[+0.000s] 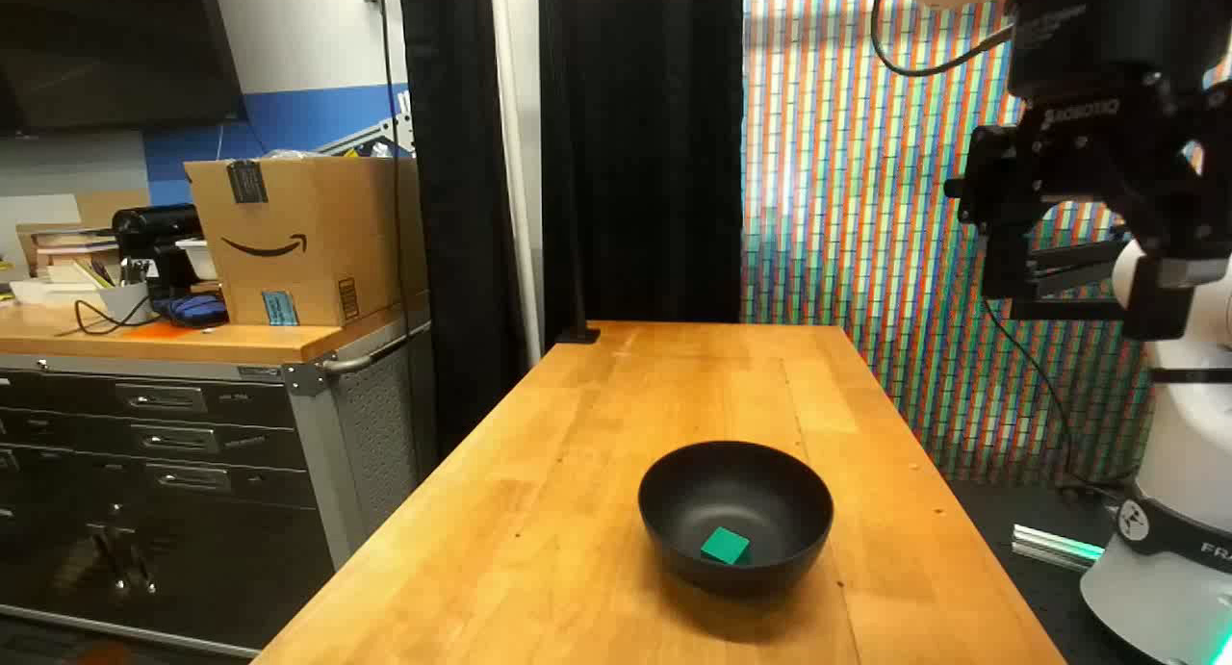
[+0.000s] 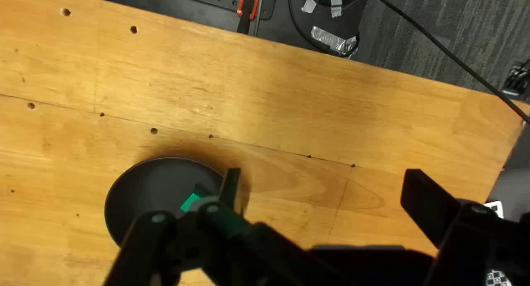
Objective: Take the blue block out of the black bowl
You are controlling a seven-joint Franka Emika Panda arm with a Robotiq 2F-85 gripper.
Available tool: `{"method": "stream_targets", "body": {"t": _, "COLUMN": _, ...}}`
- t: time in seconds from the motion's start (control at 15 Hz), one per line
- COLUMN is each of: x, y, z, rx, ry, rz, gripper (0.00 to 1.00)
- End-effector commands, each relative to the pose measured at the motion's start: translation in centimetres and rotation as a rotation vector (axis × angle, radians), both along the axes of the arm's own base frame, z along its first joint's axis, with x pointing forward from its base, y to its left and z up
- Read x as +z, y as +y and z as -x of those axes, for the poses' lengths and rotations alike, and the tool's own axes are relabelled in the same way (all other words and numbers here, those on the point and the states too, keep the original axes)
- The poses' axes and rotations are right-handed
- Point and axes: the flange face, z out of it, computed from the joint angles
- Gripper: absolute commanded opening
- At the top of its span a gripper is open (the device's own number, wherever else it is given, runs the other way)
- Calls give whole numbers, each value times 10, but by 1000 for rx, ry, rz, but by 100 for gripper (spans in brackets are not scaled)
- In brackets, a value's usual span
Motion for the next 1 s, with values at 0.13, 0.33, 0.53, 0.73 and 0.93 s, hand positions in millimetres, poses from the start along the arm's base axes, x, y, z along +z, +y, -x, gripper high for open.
{"method": "stream_targets", "body": {"t": 0.13, "x": 8, "y": 1, "z": 1, "rx": 3, "ry": -14, "rz": -6, "gripper": 100}}
{"method": "stream_targets", "body": {"t": 0.33, "x": 8, "y": 1, "z": 1, "rx": 3, "ry": -15, "rz": -6, "gripper": 100}}
{"method": "stream_targets", "body": {"t": 0.53, "x": 8, "y": 1, "z": 1, "rx": 3, "ry": -15, "rz": -6, "gripper": 100}}
{"method": "stream_targets", "body": {"t": 0.73, "x": 9, "y": 0, "z": -5, "rx": 12, "ry": -13, "rz": 9, "gripper": 100}}
{"method": "stream_targets", "body": {"t": 0.93, "x": 18, "y": 4, "z": -21, "rx": 25, "ry": -23, "rz": 29, "gripper": 100}}
